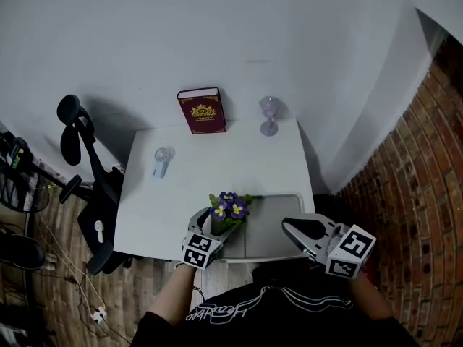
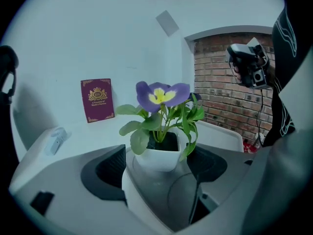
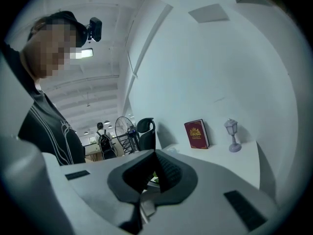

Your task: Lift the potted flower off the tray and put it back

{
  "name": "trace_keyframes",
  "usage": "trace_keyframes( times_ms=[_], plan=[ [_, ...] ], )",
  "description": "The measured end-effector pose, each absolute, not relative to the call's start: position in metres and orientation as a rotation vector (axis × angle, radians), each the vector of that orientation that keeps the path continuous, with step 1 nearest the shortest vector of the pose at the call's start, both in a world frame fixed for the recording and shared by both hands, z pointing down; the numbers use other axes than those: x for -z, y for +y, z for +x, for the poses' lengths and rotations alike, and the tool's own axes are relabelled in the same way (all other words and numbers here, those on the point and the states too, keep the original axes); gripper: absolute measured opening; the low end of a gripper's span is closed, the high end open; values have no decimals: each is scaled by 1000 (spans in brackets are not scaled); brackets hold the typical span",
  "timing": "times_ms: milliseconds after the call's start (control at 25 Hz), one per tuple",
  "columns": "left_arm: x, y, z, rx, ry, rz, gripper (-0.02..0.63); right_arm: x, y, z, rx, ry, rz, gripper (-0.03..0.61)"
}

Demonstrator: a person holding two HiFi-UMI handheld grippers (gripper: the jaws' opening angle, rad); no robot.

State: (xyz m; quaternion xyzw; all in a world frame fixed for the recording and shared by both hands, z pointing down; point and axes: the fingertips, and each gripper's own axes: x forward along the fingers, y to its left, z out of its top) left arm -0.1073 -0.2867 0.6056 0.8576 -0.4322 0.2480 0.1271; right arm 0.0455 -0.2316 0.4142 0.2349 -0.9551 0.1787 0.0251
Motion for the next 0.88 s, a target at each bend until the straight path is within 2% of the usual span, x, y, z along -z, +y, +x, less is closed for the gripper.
trace_keyframes(
  times_ms=[680,880],
  plan=[
    [-622,-303,-102,-773,-1176,2539,374,-422,-255,37,-570,-2909,709,3],
    [-622,-303,-100,-790,-1160,2556,351,-424,-257,35,-576,-2903,713,3]
  ],
)
